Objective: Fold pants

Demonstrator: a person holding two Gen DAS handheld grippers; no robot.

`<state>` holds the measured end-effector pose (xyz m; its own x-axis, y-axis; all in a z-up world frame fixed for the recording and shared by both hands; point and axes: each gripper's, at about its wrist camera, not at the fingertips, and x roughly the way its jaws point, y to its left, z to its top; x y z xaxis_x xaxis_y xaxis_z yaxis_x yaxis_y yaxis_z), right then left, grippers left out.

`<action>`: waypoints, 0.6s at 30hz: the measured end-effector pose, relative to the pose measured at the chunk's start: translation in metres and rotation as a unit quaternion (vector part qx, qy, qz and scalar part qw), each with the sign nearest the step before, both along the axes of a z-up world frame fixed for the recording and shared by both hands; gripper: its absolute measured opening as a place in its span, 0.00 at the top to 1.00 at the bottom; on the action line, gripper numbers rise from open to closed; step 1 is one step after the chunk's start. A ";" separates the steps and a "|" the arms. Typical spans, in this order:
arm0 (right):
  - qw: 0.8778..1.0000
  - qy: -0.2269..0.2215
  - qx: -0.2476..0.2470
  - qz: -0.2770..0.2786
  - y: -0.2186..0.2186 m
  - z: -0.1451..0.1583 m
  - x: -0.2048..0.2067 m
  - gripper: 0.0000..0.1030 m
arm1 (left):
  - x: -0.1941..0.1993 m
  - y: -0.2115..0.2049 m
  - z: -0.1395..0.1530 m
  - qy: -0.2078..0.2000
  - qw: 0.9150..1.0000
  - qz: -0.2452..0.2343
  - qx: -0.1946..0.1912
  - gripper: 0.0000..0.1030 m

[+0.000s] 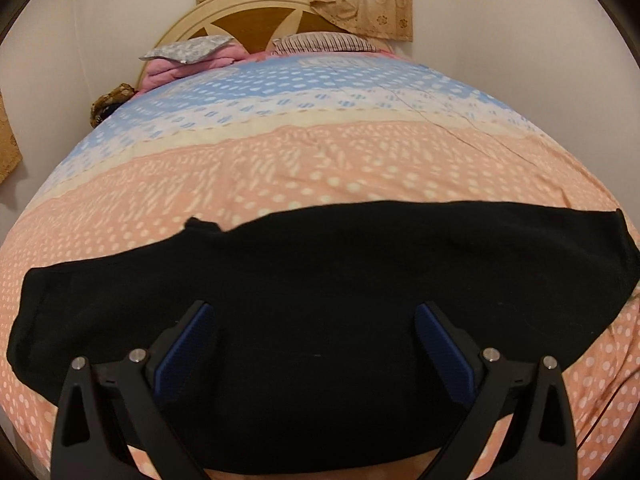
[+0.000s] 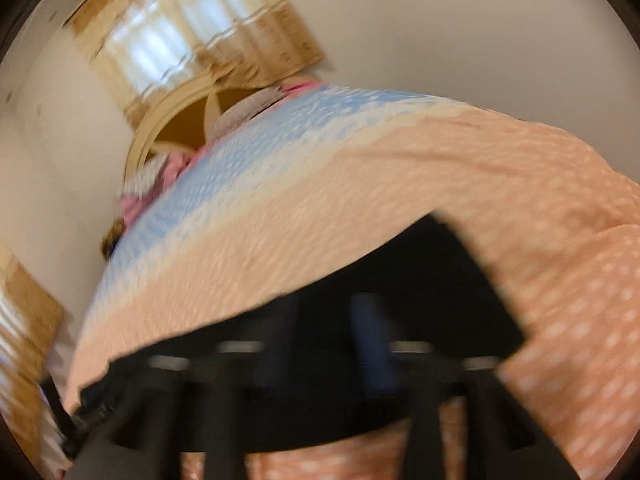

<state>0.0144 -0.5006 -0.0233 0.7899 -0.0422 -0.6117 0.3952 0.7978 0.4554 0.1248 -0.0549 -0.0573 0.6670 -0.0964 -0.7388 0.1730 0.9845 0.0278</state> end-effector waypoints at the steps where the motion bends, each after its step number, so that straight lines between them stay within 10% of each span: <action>1: 1.000 -0.006 0.003 -0.019 -0.014 -0.001 -0.007 0.20 | -0.002 -0.002 0.000 -0.001 1.000 0.001 0.002 0.00; 14: 0.995 0.100 0.004 0.012 -0.063 -0.062 0.008 0.32 | -0.002 -0.012 -0.011 0.007 1.000 0.008 0.006 0.00; 18: 0.992 0.123 0.005 0.010 -0.061 -0.065 0.008 0.62 | -0.001 -0.010 -0.013 0.011 1.000 0.008 -0.004 0.00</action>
